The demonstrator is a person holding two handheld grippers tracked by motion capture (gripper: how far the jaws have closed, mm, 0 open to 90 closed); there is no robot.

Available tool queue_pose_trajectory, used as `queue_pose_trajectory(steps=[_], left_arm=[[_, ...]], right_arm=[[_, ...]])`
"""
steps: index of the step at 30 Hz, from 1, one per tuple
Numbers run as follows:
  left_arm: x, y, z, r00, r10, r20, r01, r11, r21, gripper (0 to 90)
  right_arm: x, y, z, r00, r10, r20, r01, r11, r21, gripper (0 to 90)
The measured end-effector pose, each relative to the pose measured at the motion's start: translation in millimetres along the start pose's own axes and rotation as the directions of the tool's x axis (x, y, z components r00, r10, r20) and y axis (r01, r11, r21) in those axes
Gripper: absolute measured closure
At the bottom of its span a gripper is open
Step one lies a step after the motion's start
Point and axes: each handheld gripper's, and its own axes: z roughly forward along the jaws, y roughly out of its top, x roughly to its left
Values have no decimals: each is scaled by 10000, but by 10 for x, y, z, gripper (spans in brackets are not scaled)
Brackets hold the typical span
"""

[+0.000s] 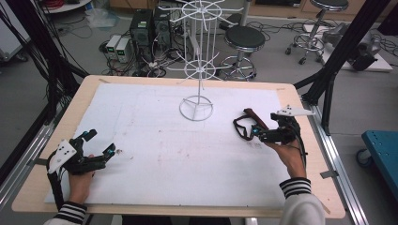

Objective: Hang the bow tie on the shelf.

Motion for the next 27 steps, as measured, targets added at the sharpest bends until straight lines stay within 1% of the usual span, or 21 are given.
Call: queue_pose_trajectory(steps=[4,7,9,12,15,17,21,23,24,25,27], left_arm=[[-1,-1,0,10000,-9,-8,9,10000,-11,81],[-1,-1,0,10000,-8,-7,8,10000,-5,81],[-2,-1,1,10000,-7,-14,7,10000,-14,80],[0,-1,1,10000,-4,2,4,10000,-15,80],[0,-1,1,10000,-9,0,9,10000,-15,81],[1,0,0,10000,0,8,0,10000,-3,81],[-1,-1,0,10000,-5,-5,5,10000,-11,81],[0,-1,1,10000,2,-1,-2,10000,-12,80],[-1,-1,1,10000,-8,-7,8,10000,-14,80],[0,-1,1,10000,0,-1,0,10000,-11,80],[-1,-1,1,10000,-3,-13,3,10000,-10,81]], right_arm=[[-64,116,81,9998,-176,-72,179,9992,365,13],[-101,174,121,9999,-30,-106,36,9986,529,13],[-132,203,153,9998,-164,-88,169,9978,639,13],[-179,244,193,9998,-194,-80,200,9961,861,13],[-222,302,231,9998,-177,-54,182,9932,1153,13],[-252,347,259,9994,-327,-58,332,9906,1330,13],[-299,429,331,9992,-375,-119,390,9848,1695,13],[-322,441,364,9987,-492,-137,508,9848,1660,13],[-335,435,384,9990,-434,-133,450,9849,1671,14],[-351,424,404,9994,-327,-146,347,9836,1769,13],[-391,397,449,9993,-323,-189,354,9795,1981,13]])
